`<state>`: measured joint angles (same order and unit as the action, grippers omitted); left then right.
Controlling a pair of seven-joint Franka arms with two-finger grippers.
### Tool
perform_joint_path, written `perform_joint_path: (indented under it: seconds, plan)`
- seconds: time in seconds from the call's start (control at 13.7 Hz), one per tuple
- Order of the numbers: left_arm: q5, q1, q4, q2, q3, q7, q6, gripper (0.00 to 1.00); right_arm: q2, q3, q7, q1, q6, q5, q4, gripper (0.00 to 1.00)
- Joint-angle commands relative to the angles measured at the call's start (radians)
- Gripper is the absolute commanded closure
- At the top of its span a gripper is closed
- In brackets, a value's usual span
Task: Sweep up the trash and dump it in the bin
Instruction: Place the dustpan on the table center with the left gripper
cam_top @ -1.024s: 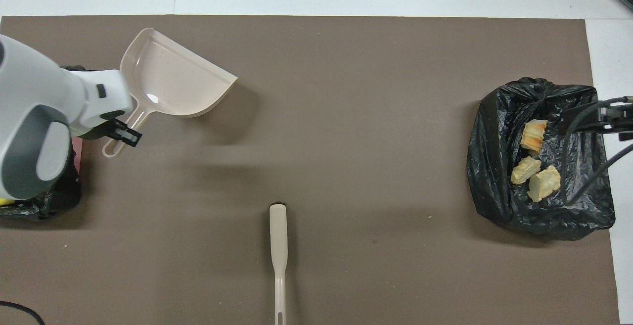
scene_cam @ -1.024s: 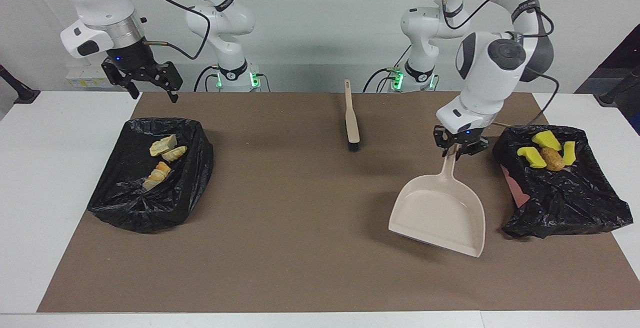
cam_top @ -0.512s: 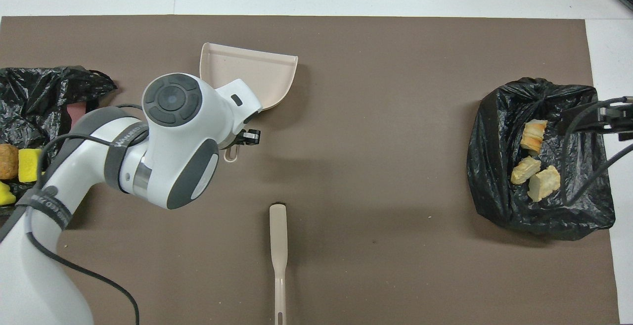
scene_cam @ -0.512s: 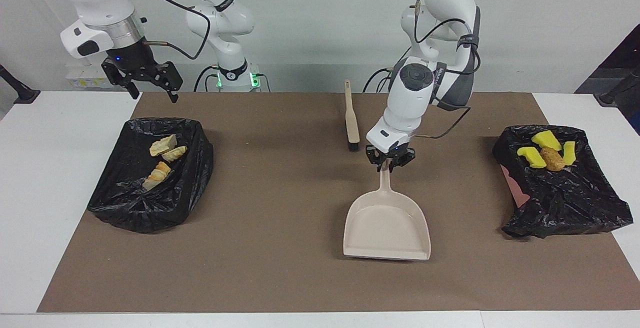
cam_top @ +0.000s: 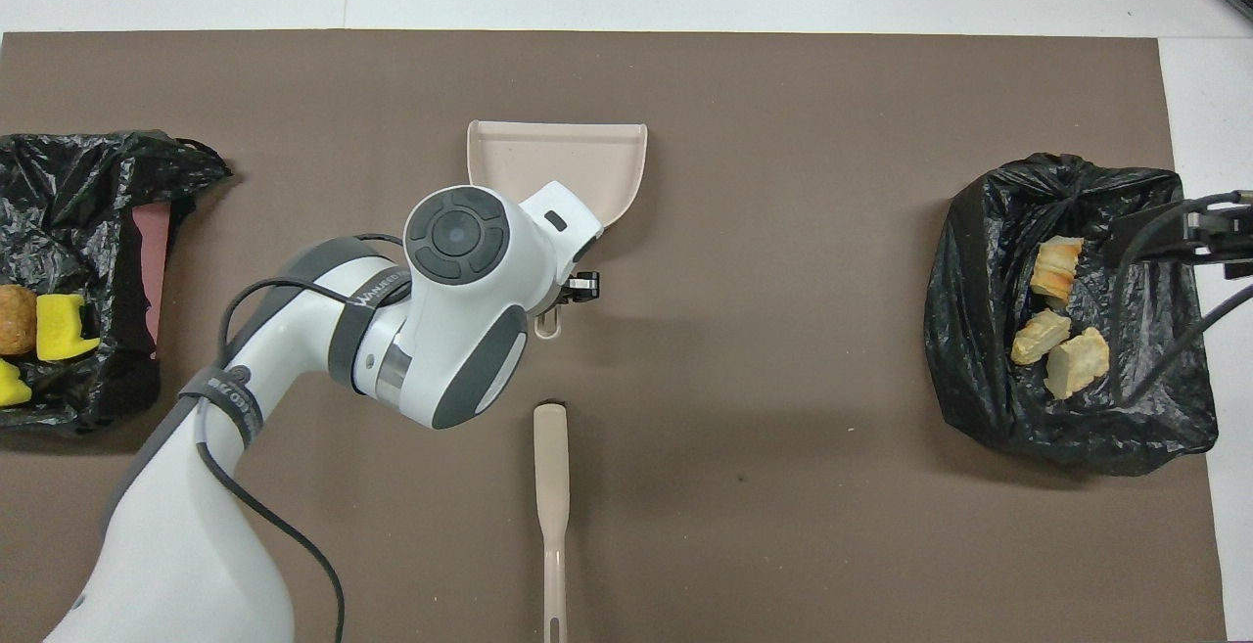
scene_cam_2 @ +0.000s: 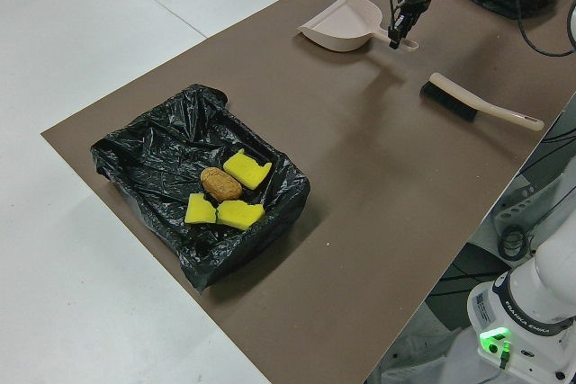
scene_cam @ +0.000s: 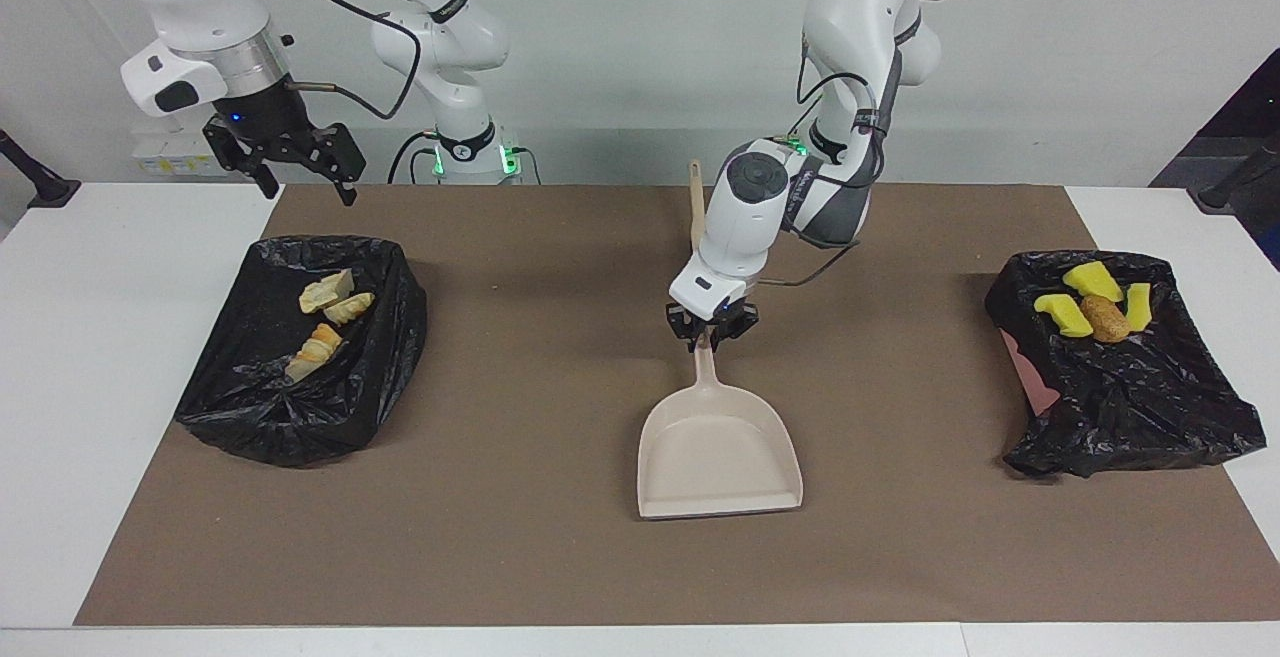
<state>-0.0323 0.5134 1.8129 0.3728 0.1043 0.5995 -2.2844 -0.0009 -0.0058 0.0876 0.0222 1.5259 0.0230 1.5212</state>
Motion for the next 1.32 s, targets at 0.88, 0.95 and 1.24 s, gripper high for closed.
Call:
perform_joint_path:
  seconds: [0.88,0.95,1.24]
  plan:
    - [-0.001,0.001,-0.043,-0.060,-0.024,-0.170,0.143,0.00,-0.013,0.014,0.007,0.008,-0.003,-0.015,0.016,0.00]
    - [-0.001,-0.001,-0.043,-0.083,-0.031,-0.188,0.149,0.00,-0.013,0.014,0.007,0.008,-0.003,-0.015,0.016,0.00]
    - [0.087,-0.061,-0.034,-0.199,-0.069,-0.225,0.247,0.00,-0.013,0.014,0.007,0.008,-0.003,-0.015,0.016,0.00]
